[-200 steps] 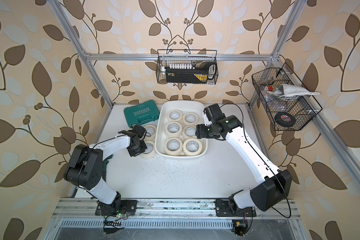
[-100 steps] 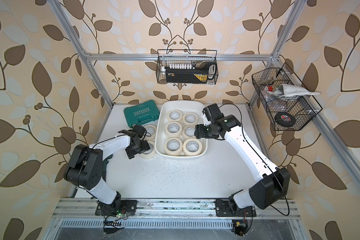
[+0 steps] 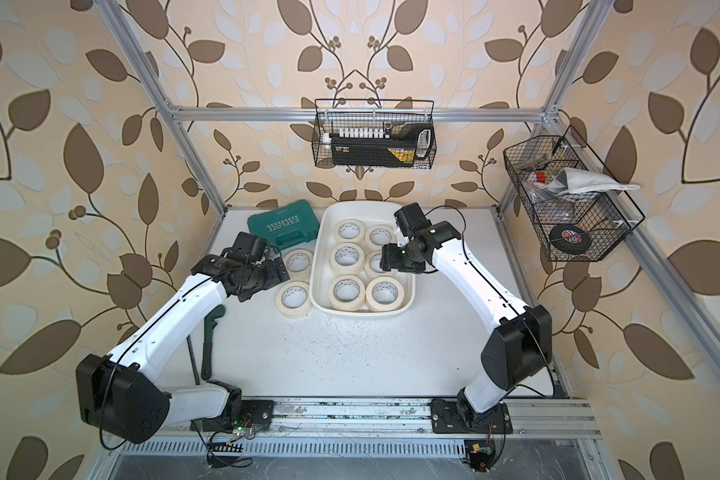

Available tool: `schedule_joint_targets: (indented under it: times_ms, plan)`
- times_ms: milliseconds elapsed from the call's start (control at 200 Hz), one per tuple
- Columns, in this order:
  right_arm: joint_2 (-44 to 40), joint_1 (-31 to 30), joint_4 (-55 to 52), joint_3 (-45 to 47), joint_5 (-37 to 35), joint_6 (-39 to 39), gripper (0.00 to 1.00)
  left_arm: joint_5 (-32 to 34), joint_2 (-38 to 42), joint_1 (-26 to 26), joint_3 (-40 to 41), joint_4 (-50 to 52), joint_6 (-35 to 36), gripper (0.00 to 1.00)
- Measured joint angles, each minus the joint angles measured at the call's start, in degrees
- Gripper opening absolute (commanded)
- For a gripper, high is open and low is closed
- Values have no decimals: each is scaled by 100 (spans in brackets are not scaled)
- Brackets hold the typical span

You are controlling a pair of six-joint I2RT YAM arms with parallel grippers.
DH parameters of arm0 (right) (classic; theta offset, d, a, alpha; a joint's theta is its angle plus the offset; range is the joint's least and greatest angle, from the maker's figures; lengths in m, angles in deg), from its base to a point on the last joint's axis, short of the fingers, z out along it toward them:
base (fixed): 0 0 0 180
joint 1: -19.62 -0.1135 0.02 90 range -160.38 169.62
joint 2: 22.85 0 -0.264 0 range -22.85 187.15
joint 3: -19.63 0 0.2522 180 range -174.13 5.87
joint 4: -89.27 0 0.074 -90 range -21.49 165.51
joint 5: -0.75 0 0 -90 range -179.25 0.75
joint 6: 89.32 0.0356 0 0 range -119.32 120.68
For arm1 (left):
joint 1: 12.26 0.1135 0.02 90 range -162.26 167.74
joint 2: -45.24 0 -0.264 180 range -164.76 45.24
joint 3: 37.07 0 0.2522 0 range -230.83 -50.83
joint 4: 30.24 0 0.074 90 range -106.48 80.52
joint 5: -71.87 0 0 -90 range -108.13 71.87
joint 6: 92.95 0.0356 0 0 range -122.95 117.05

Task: Take out the art tape in the storage box
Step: Place the art tape at the center of the board, then pick up the art tape from the storage box.

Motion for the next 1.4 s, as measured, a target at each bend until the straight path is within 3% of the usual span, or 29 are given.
schedule_joint_targets:
  times_ms: [315,500,840,1190,1399]
  plan:
    - [1648,-651,-160,-1735,-647,114,66,11,780,0,-177,503,455,99]
    - [2643,-813,-332,-2726,-1145,114,65,15,855,0,-247,625,623,99]
    - [3585,-822,-428,-3388,-1290,116,65,13,863,0,-251,824,743,99]
    - [4019,-809,-385,-3766,-1287,116,63,13,885,0,-247,839,767,99]
    - [4105,-715,-326,-3766,-1261,144,50,9,640,0,-271,809,883,99]
